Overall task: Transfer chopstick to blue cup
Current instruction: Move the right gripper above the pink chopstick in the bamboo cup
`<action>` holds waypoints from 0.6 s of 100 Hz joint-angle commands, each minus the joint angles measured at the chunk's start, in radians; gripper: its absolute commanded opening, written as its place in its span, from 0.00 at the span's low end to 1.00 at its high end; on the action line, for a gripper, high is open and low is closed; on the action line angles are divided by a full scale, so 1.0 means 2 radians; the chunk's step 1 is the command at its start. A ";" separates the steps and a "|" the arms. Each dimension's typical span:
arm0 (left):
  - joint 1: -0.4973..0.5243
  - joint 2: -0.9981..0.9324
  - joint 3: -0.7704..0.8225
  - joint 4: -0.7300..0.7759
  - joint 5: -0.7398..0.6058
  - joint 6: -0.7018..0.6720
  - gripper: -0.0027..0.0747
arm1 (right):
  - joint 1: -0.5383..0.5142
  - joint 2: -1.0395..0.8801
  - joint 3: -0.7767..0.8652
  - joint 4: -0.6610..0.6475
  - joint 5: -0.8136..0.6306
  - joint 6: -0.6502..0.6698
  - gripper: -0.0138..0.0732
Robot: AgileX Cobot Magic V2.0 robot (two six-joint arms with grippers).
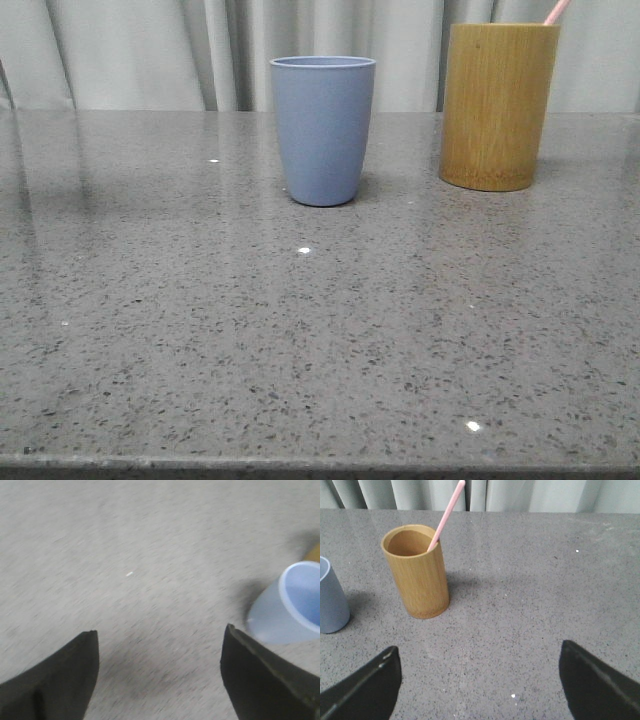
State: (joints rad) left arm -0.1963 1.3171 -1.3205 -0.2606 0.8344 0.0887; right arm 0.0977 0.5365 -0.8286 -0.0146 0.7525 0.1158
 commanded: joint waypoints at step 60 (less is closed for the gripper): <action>0.093 -0.331 0.276 0.018 -0.092 -0.003 0.67 | -0.003 0.113 0.010 0.011 -0.260 -0.002 0.89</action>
State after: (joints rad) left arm -0.0134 0.6721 -0.7535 -0.2116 0.7247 0.0880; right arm 0.0977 0.7234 -0.8048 0.0000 0.4316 0.1158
